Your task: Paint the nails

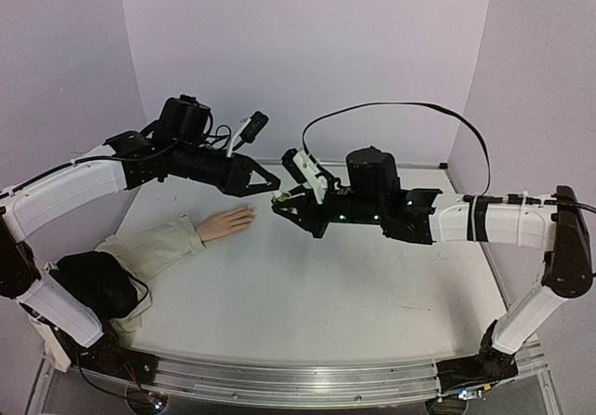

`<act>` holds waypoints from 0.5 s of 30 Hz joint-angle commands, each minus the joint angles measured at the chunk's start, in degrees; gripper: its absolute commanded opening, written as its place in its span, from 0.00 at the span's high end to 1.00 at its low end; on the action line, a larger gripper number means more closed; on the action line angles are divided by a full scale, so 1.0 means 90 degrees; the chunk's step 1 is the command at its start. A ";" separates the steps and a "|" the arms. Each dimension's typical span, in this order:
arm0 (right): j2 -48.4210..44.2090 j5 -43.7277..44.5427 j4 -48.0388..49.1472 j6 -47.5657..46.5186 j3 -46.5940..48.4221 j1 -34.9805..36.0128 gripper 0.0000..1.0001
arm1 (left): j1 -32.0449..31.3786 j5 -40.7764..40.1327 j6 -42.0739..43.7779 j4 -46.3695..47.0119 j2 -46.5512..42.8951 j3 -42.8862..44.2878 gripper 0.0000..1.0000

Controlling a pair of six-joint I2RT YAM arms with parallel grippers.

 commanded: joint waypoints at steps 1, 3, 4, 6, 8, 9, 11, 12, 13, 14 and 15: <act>0.0044 0.0261 0.0407 -0.0059 0.0292 0.0014 0.99 | -0.0090 -0.0129 0.0074 0.0042 0.0040 0.0384 1.00; 0.0001 0.0520 0.0395 -0.0049 0.0170 0.0019 0.89 | -0.0103 -0.0490 0.0103 0.0003 0.0045 0.0347 1.00; -0.0027 0.0673 0.0388 -0.0048 0.0089 0.0016 0.79 | -0.0116 -0.0688 0.0118 -0.0029 0.0052 0.0330 1.00; -0.0103 0.0874 0.0289 -0.0044 -0.0068 0.0014 0.51 | -0.0129 -0.1076 0.0096 -0.0051 0.0067 0.0262 1.00; -0.0247 0.0982 0.0176 -0.0053 -0.0276 0.0016 0.28 | -0.0154 -0.1421 0.0049 -0.0050 0.0121 0.0152 1.00; -0.0335 0.1053 0.0150 -0.0054 -0.0408 0.0018 0.18 | -0.0190 -0.1587 0.0042 -0.0050 0.0156 0.0111 1.00; -0.0533 0.1311 0.0059 -0.0036 -0.0659 -0.0019 0.04 | -0.0255 -0.2001 0.0041 -0.0049 0.0266 0.0028 1.00; -0.0653 0.1426 -0.0031 -0.0010 -0.0777 -0.0042 0.02 | -0.0287 -0.2139 0.0036 -0.0050 0.0332 -0.0021 1.00; -0.0778 0.1538 -0.0122 0.0023 -0.0893 -0.0090 0.02 | -0.0342 -0.2283 0.0040 -0.0050 0.0396 -0.0069 1.00; -0.0910 0.1760 -0.0203 0.0074 -0.1023 -0.0137 0.02 | -0.0422 -0.2450 0.0049 -0.0050 0.0473 -0.0110 1.00; -0.1060 0.1994 -0.0303 0.0124 -0.1153 -0.0206 0.02 | -0.0512 -0.2655 0.0064 -0.0050 0.0557 -0.0145 1.00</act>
